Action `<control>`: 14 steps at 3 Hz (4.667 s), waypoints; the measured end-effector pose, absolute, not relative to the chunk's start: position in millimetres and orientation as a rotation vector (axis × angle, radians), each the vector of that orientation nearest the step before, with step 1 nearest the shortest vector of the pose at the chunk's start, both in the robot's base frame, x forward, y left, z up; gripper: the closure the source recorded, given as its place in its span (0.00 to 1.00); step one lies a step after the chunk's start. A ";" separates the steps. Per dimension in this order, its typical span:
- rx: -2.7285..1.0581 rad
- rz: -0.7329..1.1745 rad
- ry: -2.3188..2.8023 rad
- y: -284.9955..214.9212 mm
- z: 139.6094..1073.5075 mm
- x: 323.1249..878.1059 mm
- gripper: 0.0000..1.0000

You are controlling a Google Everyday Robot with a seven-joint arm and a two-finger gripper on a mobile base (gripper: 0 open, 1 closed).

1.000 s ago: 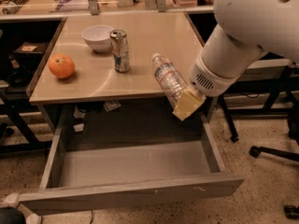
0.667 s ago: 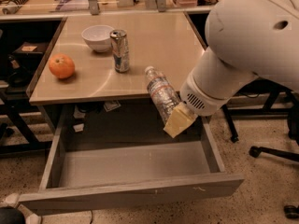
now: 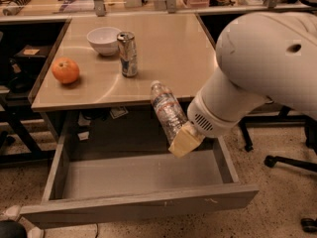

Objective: Place water bottle into top drawer

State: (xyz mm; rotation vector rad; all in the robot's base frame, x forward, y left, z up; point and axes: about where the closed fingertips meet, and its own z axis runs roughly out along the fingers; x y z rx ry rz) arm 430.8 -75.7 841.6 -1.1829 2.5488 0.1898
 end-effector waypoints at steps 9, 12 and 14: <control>-1.304 0.511 2.684 3.5 643.1 469.4 1.00; -1.284 0.599 2.657 10.9 612.9 475.0 0.83; -1.284 0.599 2.657 10.9 612.9 474.9 0.37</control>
Offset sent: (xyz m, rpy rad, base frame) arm -0.0443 0.0685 -0.1228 0.1199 0.2385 0.0329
